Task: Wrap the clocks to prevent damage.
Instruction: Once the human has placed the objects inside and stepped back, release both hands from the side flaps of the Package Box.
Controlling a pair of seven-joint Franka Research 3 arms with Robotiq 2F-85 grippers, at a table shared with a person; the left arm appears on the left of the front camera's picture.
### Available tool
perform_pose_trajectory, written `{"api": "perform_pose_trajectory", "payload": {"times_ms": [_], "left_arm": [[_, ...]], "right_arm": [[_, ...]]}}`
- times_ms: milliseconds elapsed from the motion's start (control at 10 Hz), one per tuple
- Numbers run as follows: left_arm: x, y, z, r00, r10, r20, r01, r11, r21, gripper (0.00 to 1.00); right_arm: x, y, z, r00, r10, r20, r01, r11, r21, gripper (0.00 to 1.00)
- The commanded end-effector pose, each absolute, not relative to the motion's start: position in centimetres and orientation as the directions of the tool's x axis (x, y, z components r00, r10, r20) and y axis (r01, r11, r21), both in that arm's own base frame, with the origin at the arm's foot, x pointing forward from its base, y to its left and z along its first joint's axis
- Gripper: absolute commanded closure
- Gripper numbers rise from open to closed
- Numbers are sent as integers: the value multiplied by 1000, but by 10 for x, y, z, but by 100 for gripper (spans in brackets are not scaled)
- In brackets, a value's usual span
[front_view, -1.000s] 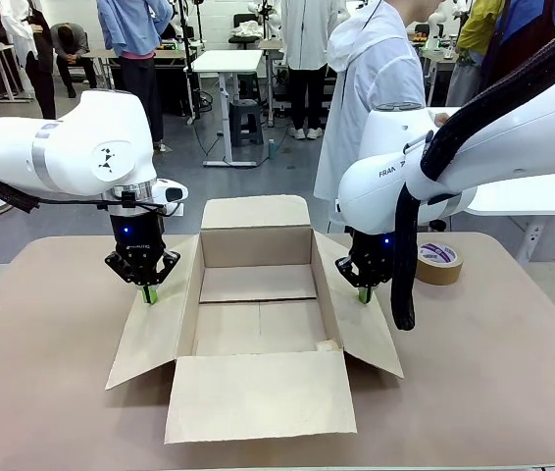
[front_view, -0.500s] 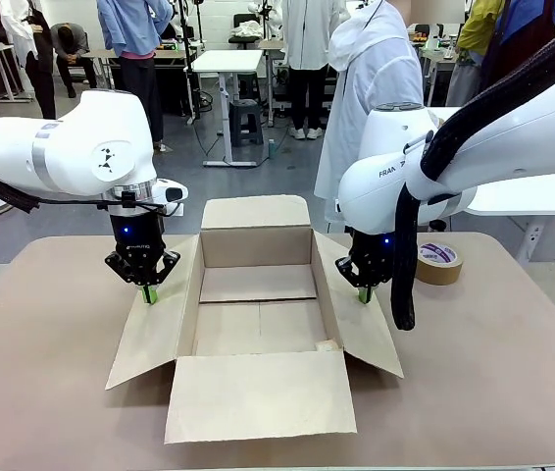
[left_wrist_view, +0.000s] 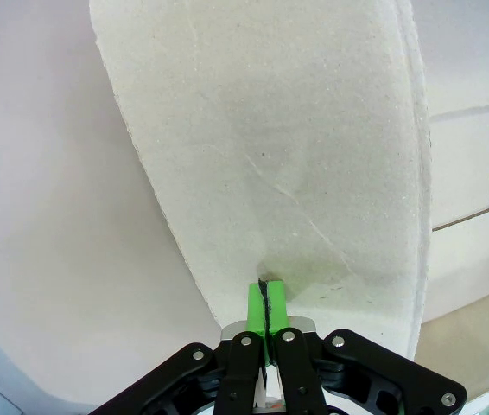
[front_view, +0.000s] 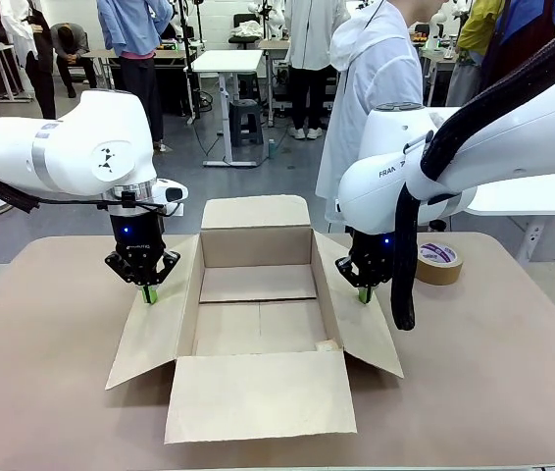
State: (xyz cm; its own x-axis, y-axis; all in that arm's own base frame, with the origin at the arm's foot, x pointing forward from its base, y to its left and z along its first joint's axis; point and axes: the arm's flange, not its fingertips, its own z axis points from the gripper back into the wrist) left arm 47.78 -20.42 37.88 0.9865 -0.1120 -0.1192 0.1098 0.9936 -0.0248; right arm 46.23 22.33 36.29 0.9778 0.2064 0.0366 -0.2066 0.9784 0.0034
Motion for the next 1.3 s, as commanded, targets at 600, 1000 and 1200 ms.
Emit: {"api": "perform_pose_trajectory", "payload": {"times_ms": [600,1000,1200], "left_arm": [[474,-202,379,987,-115,-116,114,993,-16,100],[474,-202,379,987,-115,-116,114,993,-16,100],[474,-202,379,987,-115,-116,114,993,-16,100]], "right_arm": [[462,225,361,981,190,31,-189,982,-10,99],[462,225,361,981,190,31,-189,982,-10,99],[462,225,361,981,190,31,-189,982,-10,99]]}}
